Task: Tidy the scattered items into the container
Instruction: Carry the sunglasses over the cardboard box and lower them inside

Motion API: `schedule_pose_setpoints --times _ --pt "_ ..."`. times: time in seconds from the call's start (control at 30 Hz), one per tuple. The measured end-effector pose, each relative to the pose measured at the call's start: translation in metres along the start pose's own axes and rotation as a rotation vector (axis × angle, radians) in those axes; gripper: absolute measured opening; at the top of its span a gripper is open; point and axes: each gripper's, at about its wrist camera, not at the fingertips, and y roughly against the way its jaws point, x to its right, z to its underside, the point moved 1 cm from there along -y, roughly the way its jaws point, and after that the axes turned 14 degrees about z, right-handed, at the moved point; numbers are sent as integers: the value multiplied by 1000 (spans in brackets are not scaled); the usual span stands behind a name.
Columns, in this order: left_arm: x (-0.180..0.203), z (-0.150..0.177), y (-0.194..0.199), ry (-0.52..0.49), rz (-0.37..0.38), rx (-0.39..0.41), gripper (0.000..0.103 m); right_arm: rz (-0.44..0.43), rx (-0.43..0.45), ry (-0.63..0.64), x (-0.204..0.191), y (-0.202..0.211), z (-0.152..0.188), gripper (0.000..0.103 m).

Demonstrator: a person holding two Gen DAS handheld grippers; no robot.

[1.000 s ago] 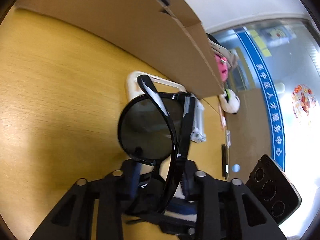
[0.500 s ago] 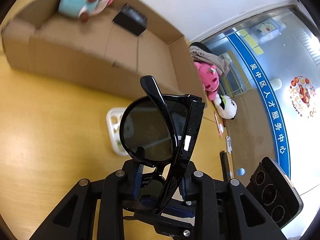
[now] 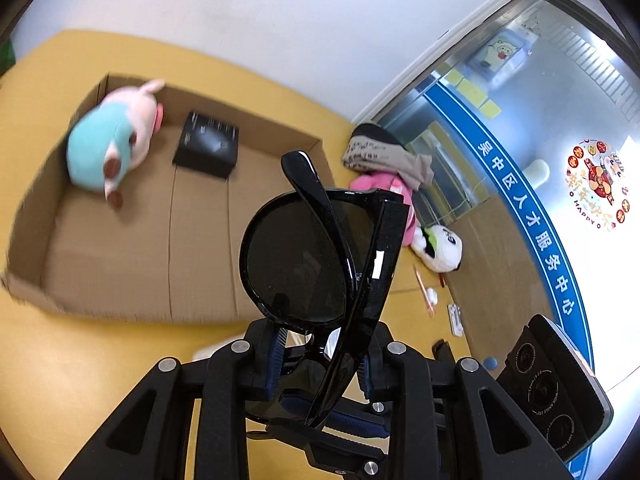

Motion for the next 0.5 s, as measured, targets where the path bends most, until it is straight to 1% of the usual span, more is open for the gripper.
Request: schedule_pose_setpoints --times 0.1,0.2,0.37,0.5 --pt "5 -21 3 -27 -35 2 31 -22 11 -15 6 -7 -21 10" --pt "2 -42 5 -29 -62 -3 31 -42 15 -28 9 -17 -39 10" --pt "-13 -69 9 -22 -110 -4 28 -87 16 -61 12 -39 -67 10" --pt "-32 -88 9 7 -117 -11 28 -122 2 -100 21 -60 -85 10"
